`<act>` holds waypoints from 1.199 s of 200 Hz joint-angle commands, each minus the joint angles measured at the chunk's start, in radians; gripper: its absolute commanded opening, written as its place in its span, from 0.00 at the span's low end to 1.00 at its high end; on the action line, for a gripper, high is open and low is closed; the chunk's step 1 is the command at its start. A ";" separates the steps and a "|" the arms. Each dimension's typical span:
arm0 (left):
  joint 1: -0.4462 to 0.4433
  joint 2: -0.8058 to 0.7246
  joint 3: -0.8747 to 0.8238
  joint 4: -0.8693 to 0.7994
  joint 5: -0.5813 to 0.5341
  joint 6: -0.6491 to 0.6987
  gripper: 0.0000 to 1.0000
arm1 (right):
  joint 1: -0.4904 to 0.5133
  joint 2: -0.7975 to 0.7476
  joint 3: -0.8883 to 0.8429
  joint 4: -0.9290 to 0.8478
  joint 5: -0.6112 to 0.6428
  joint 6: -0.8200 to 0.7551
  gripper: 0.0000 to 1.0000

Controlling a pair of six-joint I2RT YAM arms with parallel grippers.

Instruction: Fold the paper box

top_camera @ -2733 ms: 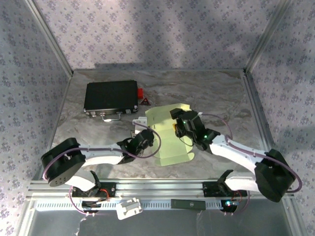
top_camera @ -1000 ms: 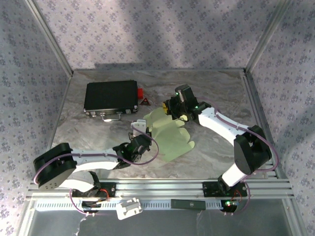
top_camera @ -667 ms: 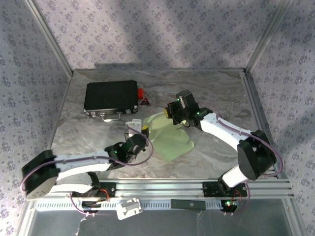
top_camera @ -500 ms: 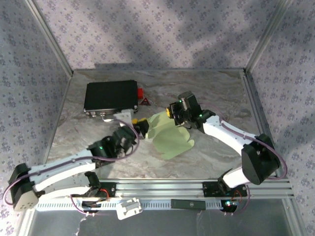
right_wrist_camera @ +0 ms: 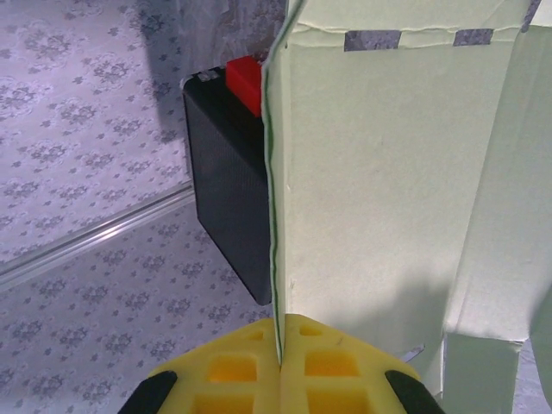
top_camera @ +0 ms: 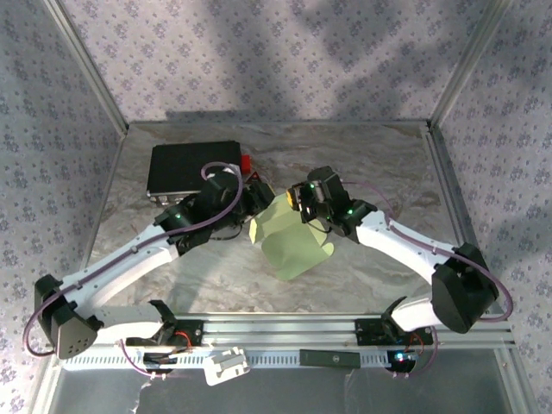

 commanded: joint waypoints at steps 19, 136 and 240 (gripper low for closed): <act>0.011 0.018 -0.010 0.021 0.069 -0.119 0.56 | 0.013 -0.052 -0.032 0.019 0.045 -0.013 0.00; 0.011 0.075 -0.054 0.079 0.098 -0.182 0.56 | 0.031 -0.082 -0.055 0.048 0.061 -0.012 0.00; 0.022 0.094 -0.035 0.129 0.062 -0.173 0.20 | 0.075 -0.150 -0.112 0.027 0.121 -0.013 0.00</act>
